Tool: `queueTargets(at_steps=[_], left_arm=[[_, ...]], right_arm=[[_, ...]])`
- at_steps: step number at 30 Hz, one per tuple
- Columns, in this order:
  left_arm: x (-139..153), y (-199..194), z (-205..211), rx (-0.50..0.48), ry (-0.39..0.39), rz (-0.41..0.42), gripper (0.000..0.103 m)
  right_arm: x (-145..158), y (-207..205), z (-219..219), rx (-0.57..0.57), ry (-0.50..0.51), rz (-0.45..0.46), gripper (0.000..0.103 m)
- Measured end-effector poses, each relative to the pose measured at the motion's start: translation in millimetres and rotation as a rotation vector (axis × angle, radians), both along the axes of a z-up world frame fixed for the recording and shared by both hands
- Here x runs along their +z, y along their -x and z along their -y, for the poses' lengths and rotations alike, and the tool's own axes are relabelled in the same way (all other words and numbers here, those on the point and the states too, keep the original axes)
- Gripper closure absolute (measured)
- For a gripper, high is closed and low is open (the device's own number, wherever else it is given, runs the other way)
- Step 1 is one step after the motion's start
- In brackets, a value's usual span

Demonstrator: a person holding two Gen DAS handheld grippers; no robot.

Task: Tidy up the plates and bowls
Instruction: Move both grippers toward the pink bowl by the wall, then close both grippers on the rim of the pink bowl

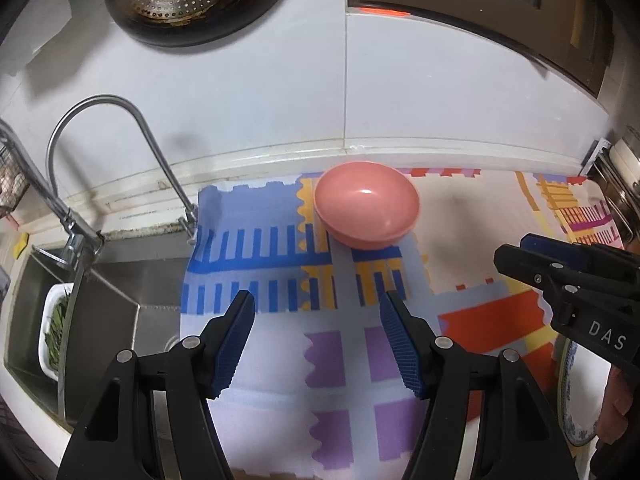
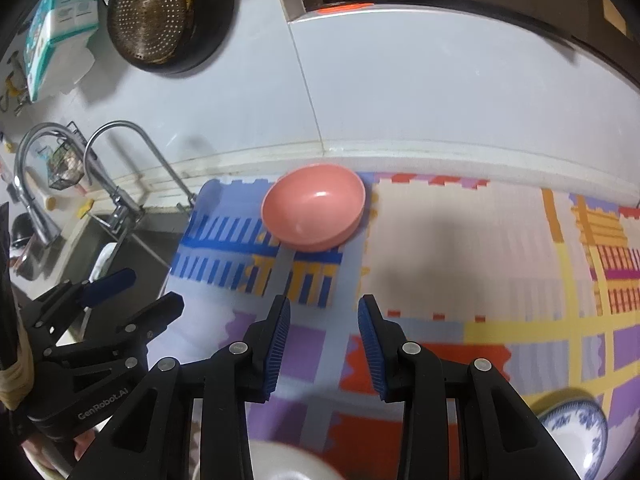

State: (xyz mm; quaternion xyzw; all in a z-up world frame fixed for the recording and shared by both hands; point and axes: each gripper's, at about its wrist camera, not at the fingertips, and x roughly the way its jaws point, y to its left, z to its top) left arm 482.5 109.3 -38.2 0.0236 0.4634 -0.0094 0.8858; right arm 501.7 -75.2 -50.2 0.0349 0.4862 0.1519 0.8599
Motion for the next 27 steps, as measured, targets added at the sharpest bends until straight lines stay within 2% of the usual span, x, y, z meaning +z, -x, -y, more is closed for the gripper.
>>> queueTargets(at_steps=[16, 27], left_arm=[[-28.7, -75.9, -9.3, -0.021, -0.010, -0.040, 0.039], [-67.4, -122.4, -10.9, -0.029, -0.033, -0.076, 0.039]], right_arm=[[-16.2, -70.8, -19.6, 0.014, 0.012, -0.010, 0.066], [-53.4, -109.0, -25.4, -0.016, 0.017, -0.048, 0.066]])
